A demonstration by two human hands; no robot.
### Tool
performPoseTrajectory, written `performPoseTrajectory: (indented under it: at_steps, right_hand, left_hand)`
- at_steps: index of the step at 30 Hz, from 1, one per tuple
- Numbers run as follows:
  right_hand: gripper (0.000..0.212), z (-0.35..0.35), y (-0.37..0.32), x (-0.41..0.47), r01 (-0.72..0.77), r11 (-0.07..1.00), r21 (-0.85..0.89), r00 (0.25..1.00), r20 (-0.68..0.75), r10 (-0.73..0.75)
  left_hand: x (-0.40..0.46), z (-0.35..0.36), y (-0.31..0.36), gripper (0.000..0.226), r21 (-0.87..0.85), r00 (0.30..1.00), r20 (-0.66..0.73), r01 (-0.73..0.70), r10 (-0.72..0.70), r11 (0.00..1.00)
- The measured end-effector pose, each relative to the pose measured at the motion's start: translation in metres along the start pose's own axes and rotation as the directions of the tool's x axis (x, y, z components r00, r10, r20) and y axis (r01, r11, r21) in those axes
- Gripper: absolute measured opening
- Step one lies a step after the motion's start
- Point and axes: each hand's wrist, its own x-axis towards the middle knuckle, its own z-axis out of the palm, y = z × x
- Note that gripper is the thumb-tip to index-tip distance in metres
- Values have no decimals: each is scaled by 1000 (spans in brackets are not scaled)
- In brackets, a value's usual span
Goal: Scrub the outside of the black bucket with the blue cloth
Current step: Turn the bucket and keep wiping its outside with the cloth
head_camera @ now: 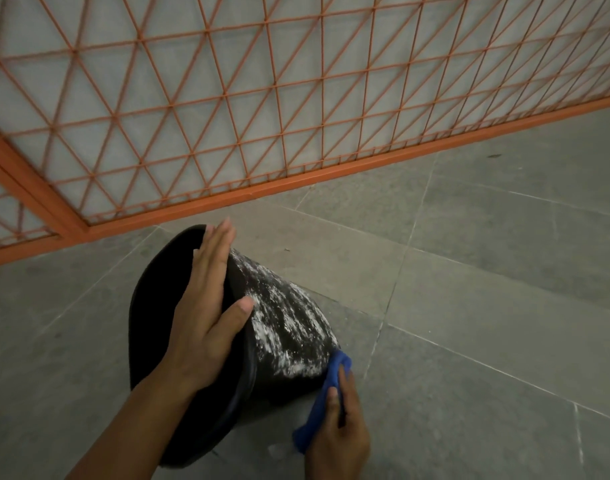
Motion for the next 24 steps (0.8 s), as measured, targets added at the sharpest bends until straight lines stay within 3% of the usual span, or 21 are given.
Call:
performPoseTrajectory:
  at_steps: [3, 6, 8, 10, 12, 17, 21, 24]
  right_hand:
    - [43, 7, -19, -23, 189, 982, -23, 982, -8, -189]
    - [57, 11, -53, -41, 452, 891, 36, 884, 110, -453]
    - [49, 13, -71, -40, 520, 852, 61, 846, 100, -524]
    - [42, 15, -78, -28, 486, 868, 106, 869, 54, -493]
    - [43, 14, -76, -20, 422, 899, 117, 896, 101, -433]
    - [45, 14, -78, -36, 501, 859, 102, 839, 187, -512]
    - [44, 19, -80, -20, 420, 894, 155, 875, 191, -444]
    - [36, 16, -86, -27, 448, 880, 161, 857, 205, -474]
  left_hand:
    - [4, 2, 4, 86, 26, 1000, 13, -6, 5, 1000]
    - [6, 2, 3, 83, 32, 1000, 17, 13, -13, 999]
    - [6, 2, 1, 79, 30, 1000, 6, 25, -25, 999]
    - [6, 3, 0, 76, 32, 999, -20, 37, -37, 999]
    - [5, 4, -2, 74, 47, 998, -46, 45, -43, 998]
    - [4, 4, -10, 71, -63, 988, -104, 108, -114, 992]
    - [3, 7, -10, 68, -106, 984, -122, 119, -131, 987]
    - [2, 8, -10, 65, -101, 985, -123, 110, -123, 989]
